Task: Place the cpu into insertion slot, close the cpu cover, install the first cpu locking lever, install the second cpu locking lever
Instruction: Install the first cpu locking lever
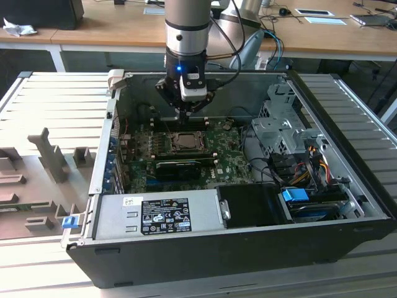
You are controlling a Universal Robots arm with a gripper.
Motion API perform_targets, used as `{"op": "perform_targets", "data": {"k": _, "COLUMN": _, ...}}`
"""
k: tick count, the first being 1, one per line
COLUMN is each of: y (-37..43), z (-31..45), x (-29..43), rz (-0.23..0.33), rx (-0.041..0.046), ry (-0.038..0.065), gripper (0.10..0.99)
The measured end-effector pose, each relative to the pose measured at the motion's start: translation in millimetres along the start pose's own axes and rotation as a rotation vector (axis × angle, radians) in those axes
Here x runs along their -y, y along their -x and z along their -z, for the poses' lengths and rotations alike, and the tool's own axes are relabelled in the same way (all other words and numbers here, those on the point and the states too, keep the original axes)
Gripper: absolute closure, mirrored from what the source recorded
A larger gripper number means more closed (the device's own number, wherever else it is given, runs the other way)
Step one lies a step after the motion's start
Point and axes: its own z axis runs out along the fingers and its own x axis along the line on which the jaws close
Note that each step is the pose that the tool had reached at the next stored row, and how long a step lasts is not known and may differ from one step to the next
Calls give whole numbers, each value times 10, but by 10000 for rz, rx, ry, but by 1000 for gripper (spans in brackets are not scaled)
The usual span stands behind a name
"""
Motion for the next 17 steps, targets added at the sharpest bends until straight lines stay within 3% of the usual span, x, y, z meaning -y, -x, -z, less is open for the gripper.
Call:
{"op": "perform_targets", "data": {"k": 3, "y": 0, "z": 0, "x": 0, "rz": 624, "rx": -16, "ry": -2, "gripper": 980}}
{"op": "perform_targets", "data": {"k": 17, "y": 0, "z": -2, "x": 0, "rz": 2504, "rx": -64, "ry": -8, "gripper": 980}}
